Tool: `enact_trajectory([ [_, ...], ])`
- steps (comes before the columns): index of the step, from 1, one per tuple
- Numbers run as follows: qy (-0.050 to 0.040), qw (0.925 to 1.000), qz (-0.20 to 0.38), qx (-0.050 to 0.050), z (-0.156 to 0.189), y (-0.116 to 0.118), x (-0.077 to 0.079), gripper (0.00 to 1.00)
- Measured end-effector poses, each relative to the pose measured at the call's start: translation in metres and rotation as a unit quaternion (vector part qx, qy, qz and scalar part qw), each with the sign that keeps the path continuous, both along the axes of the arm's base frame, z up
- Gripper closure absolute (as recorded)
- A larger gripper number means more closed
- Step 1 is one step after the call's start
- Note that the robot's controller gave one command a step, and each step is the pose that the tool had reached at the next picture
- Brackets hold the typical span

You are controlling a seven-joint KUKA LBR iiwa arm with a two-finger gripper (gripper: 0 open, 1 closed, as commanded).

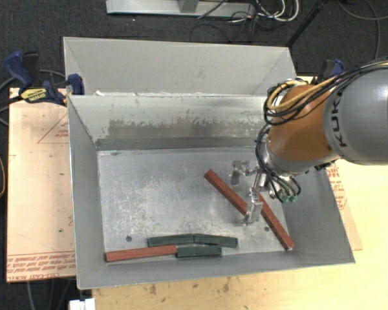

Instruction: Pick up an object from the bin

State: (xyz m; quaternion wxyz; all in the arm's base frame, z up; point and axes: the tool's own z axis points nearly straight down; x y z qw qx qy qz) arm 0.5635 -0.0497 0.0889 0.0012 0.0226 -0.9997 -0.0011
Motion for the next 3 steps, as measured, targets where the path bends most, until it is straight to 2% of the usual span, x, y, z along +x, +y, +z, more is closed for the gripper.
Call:
enact_trajectory([
  [1,-0.0007,0.9929,-0.119,-0.001,-0.02,0.0,0.004,0.0],
  [2,-0.002,0.993,-0.118,-0.001,-0.018,0.0,0.004,1.0],
  [3,-0.0068,0.9982,-0.059,-0.001,0.114,0.012,0.012,1.0],
])
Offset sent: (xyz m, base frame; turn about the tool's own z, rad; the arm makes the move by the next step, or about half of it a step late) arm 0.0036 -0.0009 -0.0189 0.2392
